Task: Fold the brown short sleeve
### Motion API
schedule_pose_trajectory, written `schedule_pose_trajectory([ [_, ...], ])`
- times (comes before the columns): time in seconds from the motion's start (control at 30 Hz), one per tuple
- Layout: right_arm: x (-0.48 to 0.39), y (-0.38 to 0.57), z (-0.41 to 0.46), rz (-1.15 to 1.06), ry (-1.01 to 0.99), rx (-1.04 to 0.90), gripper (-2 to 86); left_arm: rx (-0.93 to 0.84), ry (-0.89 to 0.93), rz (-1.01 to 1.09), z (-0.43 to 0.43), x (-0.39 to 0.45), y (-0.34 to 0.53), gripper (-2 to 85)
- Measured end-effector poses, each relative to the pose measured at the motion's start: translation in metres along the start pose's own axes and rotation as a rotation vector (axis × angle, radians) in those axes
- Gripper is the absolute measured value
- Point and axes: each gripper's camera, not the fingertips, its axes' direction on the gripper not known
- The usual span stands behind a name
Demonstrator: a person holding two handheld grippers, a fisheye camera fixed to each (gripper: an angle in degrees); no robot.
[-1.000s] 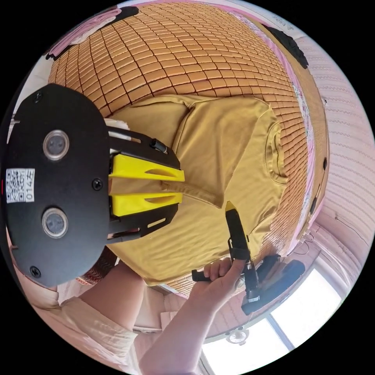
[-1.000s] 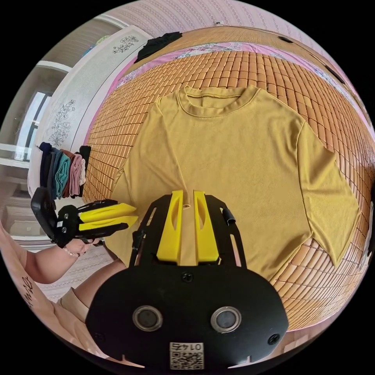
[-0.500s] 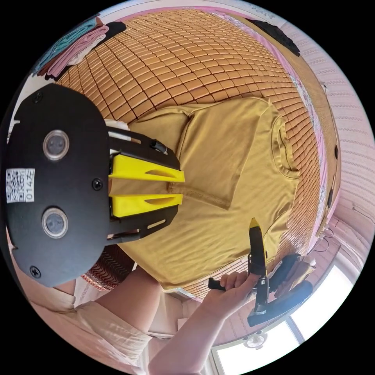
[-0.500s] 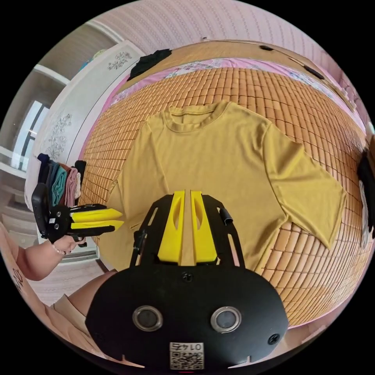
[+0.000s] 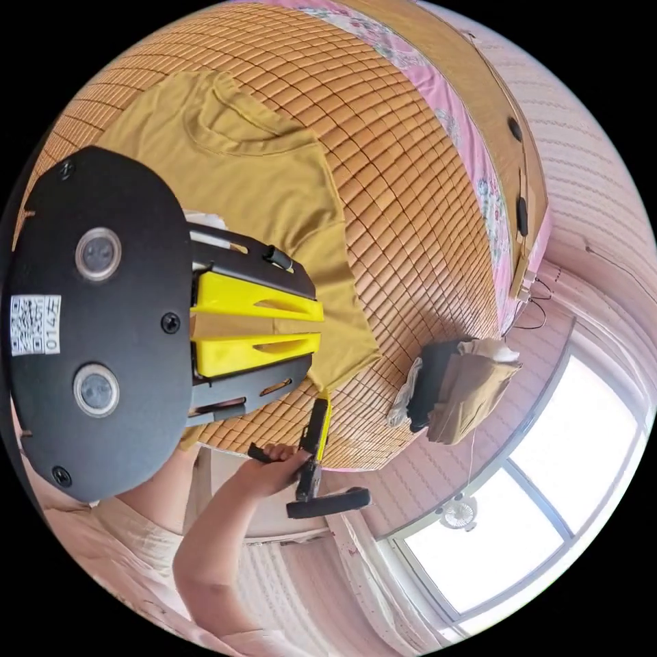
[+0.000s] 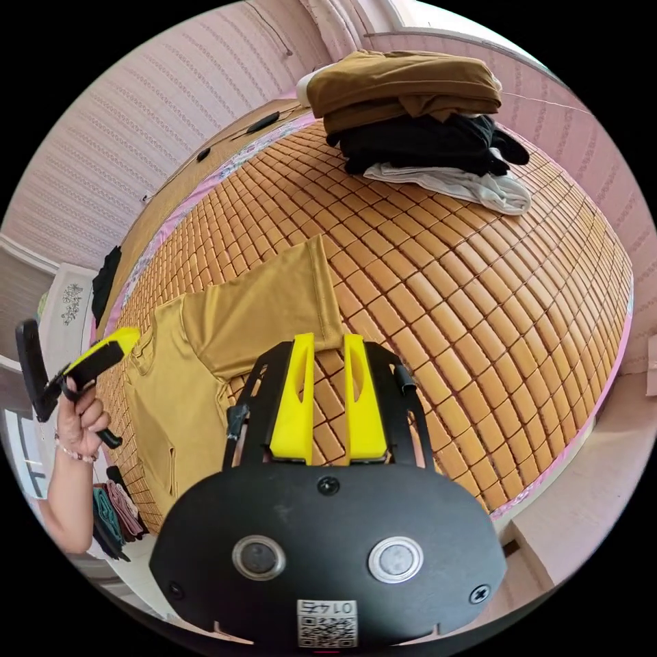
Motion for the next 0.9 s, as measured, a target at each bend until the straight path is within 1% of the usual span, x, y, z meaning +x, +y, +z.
schedule_pose_trajectory([
  [0.17,-0.001,0.000,0.007,-0.106,0.107,-0.047,5.0,-0.090,-0.048,0.072,0.062,0.024,-0.084,5.8],
  [0.27,-0.001,-0.002,0.009,-0.161,0.132,-0.078,4.6,-0.145,-0.076,0.110,0.096,0.046,-0.120,6.4],
  [0.33,0.003,-0.003,0.009,-0.175,0.126,-0.095,4.1,-0.181,-0.091,0.131,0.118,0.059,-0.134,6.9],
  [0.4,0.008,-0.005,0.009,-0.175,0.110,-0.109,3.6,-0.260,-0.119,0.141,0.147,0.069,-0.143,7.8],
  [0.5,0.018,-0.008,0.010,-0.161,0.081,-0.117,3.0,-0.355,-0.163,0.164,0.173,0.076,-0.145,6.6],
  [0.6,0.026,-0.009,0.011,-0.158,0.065,-0.115,2.4,-0.334,-0.206,0.254,0.174,0.085,-0.141,2.8],
  [0.7,0.031,-0.010,0.011,-0.157,0.064,-0.115,1.8,-0.322,-0.200,0.241,0.172,0.084,-0.140,0.2],
  [0.83,0.041,-0.013,0.012,-0.140,0.037,-0.113,0.7,-0.304,-0.172,0.198,0.163,0.077,-0.140,-0.6],
  [0.9,0.044,-0.014,0.011,-0.140,0.025,-0.103,0.4,-0.266,-0.166,0.194,0.150,0.075,-0.139,-0.8],
])
